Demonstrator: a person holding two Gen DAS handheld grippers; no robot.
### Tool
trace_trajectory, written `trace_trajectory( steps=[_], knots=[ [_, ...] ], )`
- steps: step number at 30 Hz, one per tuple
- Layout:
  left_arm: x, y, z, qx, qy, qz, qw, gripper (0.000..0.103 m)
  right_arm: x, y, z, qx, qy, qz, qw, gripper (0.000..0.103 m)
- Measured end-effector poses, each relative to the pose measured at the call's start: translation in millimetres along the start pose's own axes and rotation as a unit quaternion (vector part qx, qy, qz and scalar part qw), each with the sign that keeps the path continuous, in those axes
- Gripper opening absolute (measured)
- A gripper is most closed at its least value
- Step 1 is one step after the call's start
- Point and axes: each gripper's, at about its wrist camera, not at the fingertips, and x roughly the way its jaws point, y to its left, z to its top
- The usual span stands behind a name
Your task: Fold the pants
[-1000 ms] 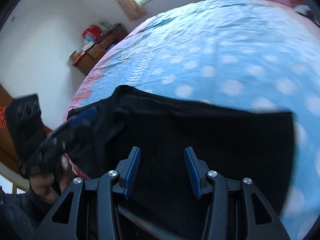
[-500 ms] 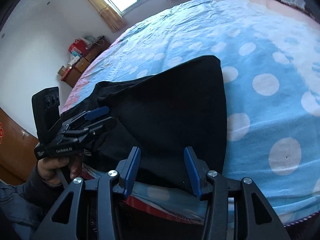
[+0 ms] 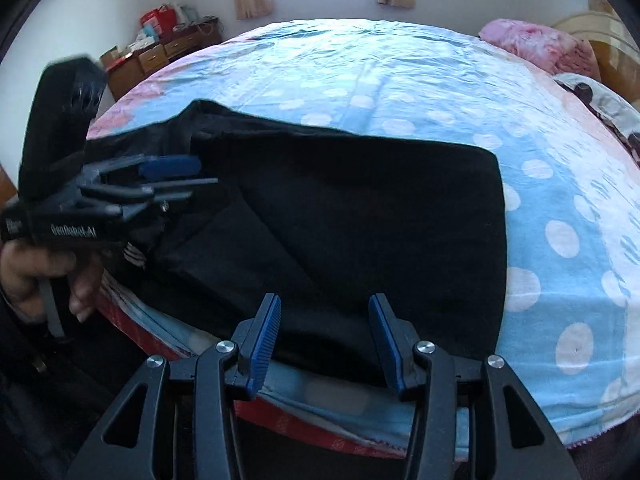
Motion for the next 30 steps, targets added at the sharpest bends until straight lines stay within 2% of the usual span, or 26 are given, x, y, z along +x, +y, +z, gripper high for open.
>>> trace_trajectory(
  steps=[4,6,9,13,17,19,20,22,24,26,28,30],
  knots=[
    [-12.2,7.8,-3.3,-0.014,-0.008,-0.015,0.9998,0.090,-0.9,21.4,10.1,-0.025,-0.016,0.023,0.999,0.048],
    [-20.9,11.7,-7.3,-0.020,-0.017,-0.008,0.9996,0.090,4.6,34.0,16.1,-0.048,-0.012,0.018,0.999,0.048],
    [-31.0,14.8,-18.3,-0.028,-0.021,-0.009,0.9993,0.090,5.3,32.7,31.8,-0.057,-0.020,0.014,0.998,0.048],
    [-34.3,12.0,-32.8,-0.037,-0.020,-0.018,0.9990,0.091,10.6,19.1,61.1,-0.034,-0.030,0.045,0.998,0.048],
    [-22.0,7.8,-40.0,-0.030,-0.005,-0.002,0.9995,0.089,33.7,35.9,94.6,-0.051,-0.032,0.082,0.995,0.048],
    [-22.6,7.1,-40.2,-0.026,-0.010,0.001,0.9996,0.084,48.9,47.9,107.8,-0.074,-0.021,0.100,0.992,0.048],
    [-22.0,8.3,-40.3,-0.027,-0.010,0.003,0.9996,0.080,57.9,53.0,113.4,-0.084,-0.012,0.100,0.991,0.048],
    [-20.2,10.1,-40.9,-0.026,-0.009,0.004,0.9996,0.079,77.9,63.8,121.9,-0.107,0.011,0.090,0.990,0.048],
    [-20.1,9.2,-41.3,-0.020,-0.005,0.006,0.9998,0.079,107.4,71.4,121.2,-0.119,0.064,0.080,0.988,0.048],
    [-31.5,14.1,-38.2,-0.035,-0.016,-0.006,0.9992,0.079,107.7,74.1,123.4,-0.128,0.061,0.074,0.987,0.048],
    [-51.2,28.2,-33.3,-0.053,-0.042,0.000,0.9977,0.082,95.8,72.7,130.9,-0.116,0.067,0.105,0.985,0.048],
    [-65.6,43.0,-28.9,-0.059,-0.053,0.029,0.9964,0.082,80.6,67.6,146.1,-0.079,0.051,0.176,0.980,0.048]
  ],
)
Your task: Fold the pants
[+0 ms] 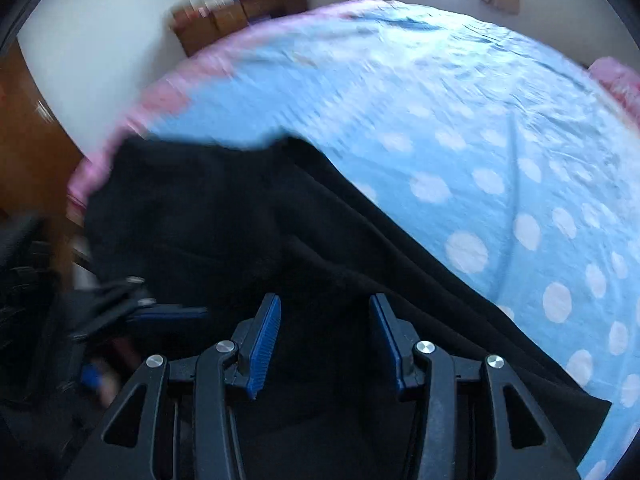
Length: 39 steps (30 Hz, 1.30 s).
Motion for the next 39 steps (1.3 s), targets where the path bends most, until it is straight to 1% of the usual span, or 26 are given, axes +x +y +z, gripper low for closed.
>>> trace_trajectory(
  steps=[1,3,5,7,8,10,11,12,14,17,18,19,20,22,23,24,27,29,31,32,33,35,37,39],
  knots=[
    [-3.3,6.8,2.2,0.000,0.000,0.016,0.9999,0.082,-2.7,-1.2,8.3,0.016,-0.005,0.027,0.999,0.048],
    [-8.6,24.0,5.0,0.000,-0.001,0.057,0.9984,0.082,1.4,-1.0,28.2,0.042,-0.014,0.067,0.997,0.048],
    [-11.1,42.3,6.2,-0.007,0.003,0.093,0.9957,0.082,19.6,1.9,48.1,0.052,-0.014,0.084,0.995,0.048],
    [-16.1,58.5,5.5,-0.011,-0.001,0.130,0.9915,0.082,47.5,-1.4,66.8,0.071,0.001,0.095,0.993,0.048],
    [-18.8,64.9,5.7,-0.011,-0.006,0.145,0.9893,0.082,61.3,-3.9,74.0,0.078,0.009,0.093,0.993,0.048],
    [-20.5,75.2,7.2,-0.022,-0.005,0.150,0.9884,0.083,84.1,-9.6,88.5,0.092,0.021,0.081,0.992,0.048],
    [-19.5,79.6,7.5,-0.024,-0.001,0.151,0.9882,0.086,93.6,-13.1,92.3,0.100,0.028,0.088,0.991,0.048],
    [-18.1,82.7,7.5,-0.023,0.001,0.156,0.9875,0.087,107.8,-16.9,95.4,0.110,0.053,0.107,0.987,0.048],
    [-15.0,87.5,7.0,-0.024,0.001,0.169,0.9853,0.087,120.0,-22.0,93.4,0.123,0.080,0.120,0.982,0.048],
    [-13.2,96.7,8.4,-0.039,-0.001,0.166,0.9854,0.088,126.4,-27.1,95.1,0.142,0.075,0.180,0.971,0.048],
    [-12.5,96.2,8.6,-0.043,0.006,0.163,0.9857,0.089,127.7,-29.3,96.1,0.153,0.067,0.198,0.966,0.048],
    [-9.2,95.0,8.9,-0.039,0.011,0.162,0.9859,0.094,127.9,-32.0,96.6,0.166,0.057,0.214,0.961,0.048],
    [-5.3,90.9,7.7,-0.025,0.018,0.165,0.9858,0.100,130.1,-36.0,97.9,0.180,0.049,0.227,0.956,0.048],
    [2.9,81.8,3.1,0.006,0.027,0.182,0.9830,0.103,135.2,-44.7,101.2,0.213,0.038,0.239,0.947,0.048],
    [4.9,79.0,0.3,0.015,0.027,0.190,0.9814,0.103,137.4,-46.7,101.4,0.222,0.036,0.242,0.944,0.048],
    [4.8,79.0,-0.6,0.018,0.024,0.192,0.9809,0.103,137.2,-46.1,101.6,0.222,0.030,0.239,0.945,0.048],
    [3.3,80.8,-0.7,0.016,0.022,0.189,0.9815,0.103,133.0,-46.9,100.7,0.218,0.017,0.222,0.950,0.048],
    [0.2,82.3,-1.1,0.016,0.023,0.185,0.9823,0.103,128.1,-50.6,100.1,0.217,0.019,0.211,0.953,0.048],
    [-5.1,85.6,1.3,0.012,0.024,0.180,0.9833,0.103,110.3,-53.4,104.1,0.196,-0.003,0.152,0.969,0.048],
    [-11.3,87.7,0.9,0.007,0.022,0.179,0.9835,0.103,100.1,-53.9,106.6,0.190,-0.017,0.138,0.972,0.048],
    [-20.0,91.1,0.3,0.005,0.015,0.183,0.9829,0.103,88.5,-56.2,106.4,0.193,-0.030,0.137,0.971,0.048],
    [-38.0,98.0,0.7,0.009,-0.001,0.204,0.9789,0.103,63.7,-53.8,101.6,0.192,-0.049,0.149,0.969,0.048],
    [-64.7,112.1,0.4,0.006,-0.021,0.233,0.9722,0.103,45.0,-46.3,92.9,0.178,-0.058,0.147,0.971,0.048],
    [-94.7,139.1,2.2,-0.009,-0.037,0.260,0.9650,0.103,30.6,-34.2,78.3,0.168,-0.055,0.149,0.973,0.049]
  ],
)
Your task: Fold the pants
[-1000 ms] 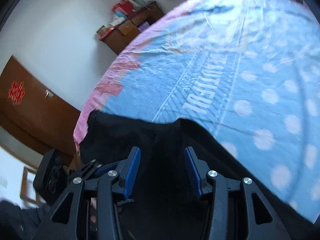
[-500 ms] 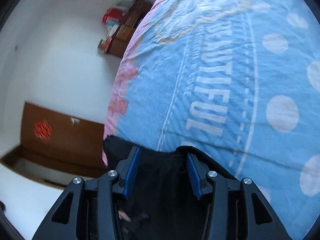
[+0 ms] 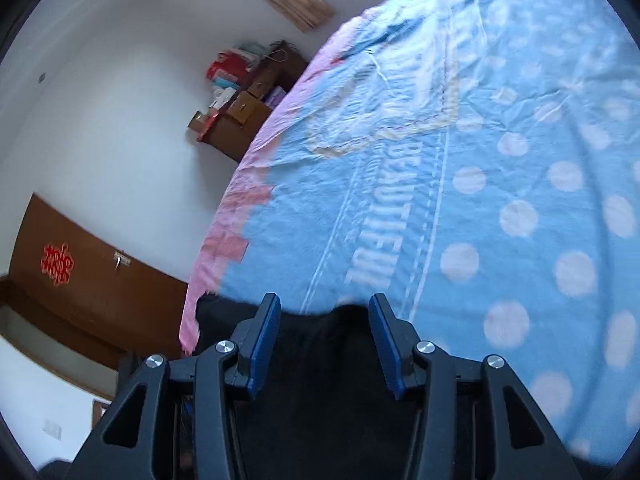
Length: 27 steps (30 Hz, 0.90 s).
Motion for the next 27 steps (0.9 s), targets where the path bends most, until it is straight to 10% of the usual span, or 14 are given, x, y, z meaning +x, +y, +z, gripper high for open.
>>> trace_trajectory(
  steps=[4,11,27],
  knots=[
    [-6.0,66.2,3.1,-0.041,0.010,0.039,0.9983,0.103,-12.2,19.3,-44.6,-0.034,0.024,-0.007,0.999,0.051],
    [28.0,127.2,-12.2,-0.130,0.057,-0.049,0.9887,0.093,-19.9,29.4,-111.4,-0.080,0.043,-0.042,0.995,0.052],
    [44.9,97.7,-23.0,-0.116,0.090,-0.100,0.9842,0.062,-14.5,2.5,-141.1,-0.004,0.033,-0.015,0.999,0.053]
  ],
)
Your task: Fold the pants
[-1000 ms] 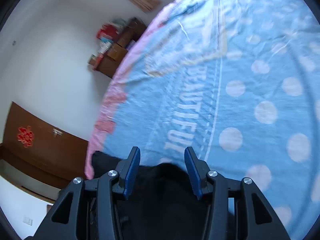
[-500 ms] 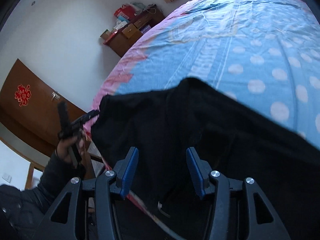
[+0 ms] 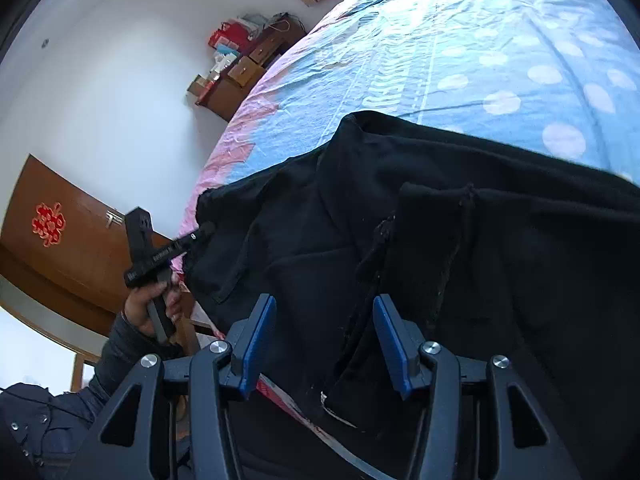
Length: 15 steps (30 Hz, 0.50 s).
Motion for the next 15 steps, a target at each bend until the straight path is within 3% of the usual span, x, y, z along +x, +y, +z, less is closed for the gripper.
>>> trace_trajectory(
  steps=[6,10,15],
  knots=[
    [0.6,13.9,0.6,-0.016,-0.008,-0.031,0.9993,0.066,3.2,-4.3,0.2,0.013,-0.002,0.004,1.000,0.053],
    [-3.4,22.4,-1.7,-0.042,-0.011,-0.073,0.9964,0.039,1.7,-7.1,-2.1,0.018,-0.008,0.007,1.000,0.053],
    [-12.1,22.3,-5.1,-0.057,-0.033,-0.088,0.9939,0.025,-1.2,-10.5,-4.8,0.024,-0.013,0.009,1.000,0.053]
  ],
)
